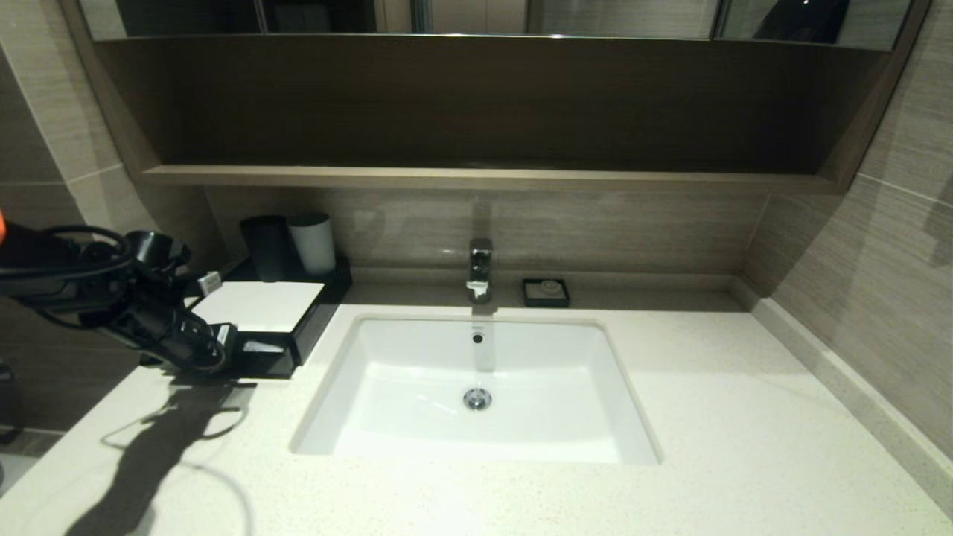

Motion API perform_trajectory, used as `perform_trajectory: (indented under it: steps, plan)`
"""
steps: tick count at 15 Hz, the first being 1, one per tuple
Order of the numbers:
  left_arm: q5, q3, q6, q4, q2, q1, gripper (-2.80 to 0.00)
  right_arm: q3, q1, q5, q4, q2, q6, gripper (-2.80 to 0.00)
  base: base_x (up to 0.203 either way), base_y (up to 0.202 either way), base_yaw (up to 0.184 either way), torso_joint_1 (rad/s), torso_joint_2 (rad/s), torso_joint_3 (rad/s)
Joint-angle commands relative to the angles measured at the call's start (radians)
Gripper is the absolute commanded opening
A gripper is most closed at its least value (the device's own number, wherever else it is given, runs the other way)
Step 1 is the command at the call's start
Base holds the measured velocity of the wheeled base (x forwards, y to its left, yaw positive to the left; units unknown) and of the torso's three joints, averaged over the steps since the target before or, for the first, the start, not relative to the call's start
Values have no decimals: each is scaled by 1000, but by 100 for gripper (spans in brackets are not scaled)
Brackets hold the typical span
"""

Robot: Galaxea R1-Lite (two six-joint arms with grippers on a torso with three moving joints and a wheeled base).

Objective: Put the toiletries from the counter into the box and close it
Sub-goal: Close the drawer

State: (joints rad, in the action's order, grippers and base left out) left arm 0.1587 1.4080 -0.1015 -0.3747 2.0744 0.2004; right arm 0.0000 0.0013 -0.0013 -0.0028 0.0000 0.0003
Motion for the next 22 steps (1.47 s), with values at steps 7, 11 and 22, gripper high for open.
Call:
perform_trajectory:
  steps: [7, 11, 22]
  plan:
    - [-1, 54, 0, -3, 26, 1, -280, 2, 0, 0, 0, -2, 0, -280, 0, 0, 0, 0, 0, 0]
    - [-1, 45, 0, -4, 13, 1, -280, 2, 0, 0, 0, -2, 0, -280, 0, 0, 0, 0, 0, 0]
    - [-10, 20, 25, -38, -32, -6, -280, 2, 0, 0, 0, -2, 0, -280, 0, 0, 0, 0, 0, 0]
